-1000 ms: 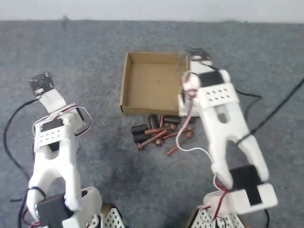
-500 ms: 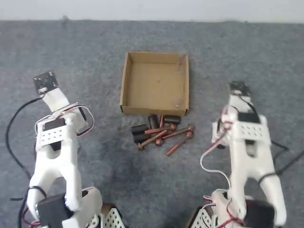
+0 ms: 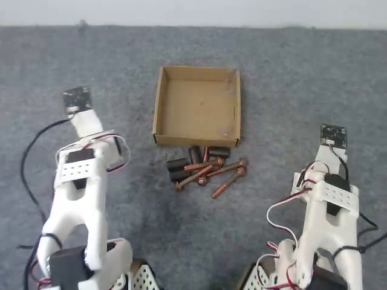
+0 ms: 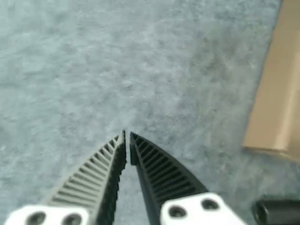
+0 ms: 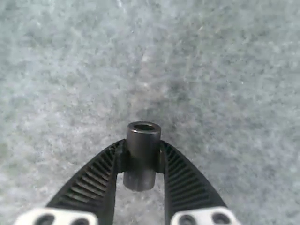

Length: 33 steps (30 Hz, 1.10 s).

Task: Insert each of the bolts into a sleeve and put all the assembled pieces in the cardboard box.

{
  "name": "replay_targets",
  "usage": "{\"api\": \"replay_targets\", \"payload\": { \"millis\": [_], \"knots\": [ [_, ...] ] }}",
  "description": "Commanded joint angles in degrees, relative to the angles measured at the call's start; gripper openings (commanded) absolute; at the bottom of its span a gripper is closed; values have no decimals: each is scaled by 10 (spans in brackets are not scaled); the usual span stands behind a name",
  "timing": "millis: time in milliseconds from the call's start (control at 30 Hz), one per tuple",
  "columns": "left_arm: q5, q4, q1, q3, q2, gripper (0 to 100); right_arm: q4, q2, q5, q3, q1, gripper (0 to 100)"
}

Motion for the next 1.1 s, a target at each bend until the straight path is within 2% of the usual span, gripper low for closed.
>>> {"api": "replay_targets", "payload": {
  "millis": [0,133,267,433,533,767,967,1067],
  "knots": [
    [-42,22,53,-44,-18,19,-11,-28,10,-5,10,8],
    [-101,125,147,-105,-47,19,-12,-28,11,-5,10,8],
    [-114,200,257,-167,-52,19,-32,-28,26,4,10,7],
    [-113,215,397,-182,-43,19,-34,-28,29,5,10,7],
    [-147,207,461,-184,-30,20,-35,-28,29,5,10,7],
    [-182,126,481,-183,57,20,-35,-28,28,5,9,7],
    [-249,117,493,-189,138,27,-36,-28,29,5,7,7],
    [-249,119,490,-209,164,86,-36,-28,29,5,7,7]
  ]
}}
